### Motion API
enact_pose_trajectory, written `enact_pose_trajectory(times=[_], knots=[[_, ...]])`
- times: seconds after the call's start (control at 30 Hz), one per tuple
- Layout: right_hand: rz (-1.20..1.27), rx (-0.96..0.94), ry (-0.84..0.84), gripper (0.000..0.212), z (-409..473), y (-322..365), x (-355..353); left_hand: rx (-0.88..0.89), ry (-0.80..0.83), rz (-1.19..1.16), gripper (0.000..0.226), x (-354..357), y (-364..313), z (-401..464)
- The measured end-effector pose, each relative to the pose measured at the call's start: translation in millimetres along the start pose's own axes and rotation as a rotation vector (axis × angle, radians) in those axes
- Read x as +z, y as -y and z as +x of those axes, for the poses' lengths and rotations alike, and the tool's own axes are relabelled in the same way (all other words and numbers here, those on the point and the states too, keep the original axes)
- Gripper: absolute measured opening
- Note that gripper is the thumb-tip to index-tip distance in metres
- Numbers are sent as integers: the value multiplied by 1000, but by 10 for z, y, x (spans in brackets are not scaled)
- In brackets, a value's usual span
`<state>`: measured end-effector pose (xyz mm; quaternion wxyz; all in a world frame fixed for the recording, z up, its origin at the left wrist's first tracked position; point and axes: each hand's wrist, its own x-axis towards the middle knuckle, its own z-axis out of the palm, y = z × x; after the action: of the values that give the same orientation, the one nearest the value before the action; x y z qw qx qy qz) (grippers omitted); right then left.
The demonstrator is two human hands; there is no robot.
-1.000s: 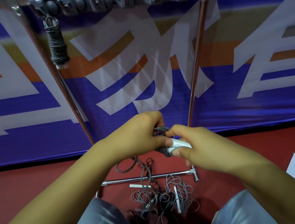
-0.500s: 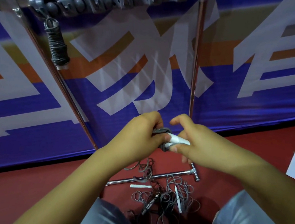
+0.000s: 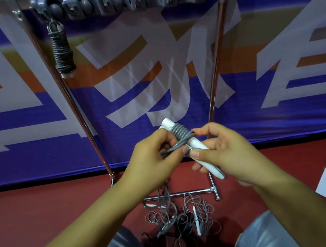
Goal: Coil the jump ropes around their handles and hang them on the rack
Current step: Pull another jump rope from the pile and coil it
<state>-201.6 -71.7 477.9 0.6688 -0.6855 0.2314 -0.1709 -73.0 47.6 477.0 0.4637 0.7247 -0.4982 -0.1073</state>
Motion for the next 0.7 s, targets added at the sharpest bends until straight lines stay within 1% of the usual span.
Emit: enact_pose_trajectory(times=[0.1,0.13,0.3,0.37,0.43,0.63,0.7], knots=[[16,5,1,32,-18,3,-3,-164,86,-358,34,-59,-75,-16],[17,-4,-3,32,-22,5,2,-213,124,-446,36,-82,-88,-5],[-10,-71,-58,35,-47,30,-1,-487,373,-731,38,-175,-74,82],[-43,-83,-46,35,-59,35,-9,-578,434,-817,37,-199,-49,107],[-62,-83,-38,35,-61,25,-17,-622,463,-856,34,-206,-28,122],[-79,-85,-50,34,-44,25,-36,-653,500,-969,23,-144,37,121],[-83,-91,-54,32,-33,21,-30,-686,541,-1022,15,-151,68,124]])
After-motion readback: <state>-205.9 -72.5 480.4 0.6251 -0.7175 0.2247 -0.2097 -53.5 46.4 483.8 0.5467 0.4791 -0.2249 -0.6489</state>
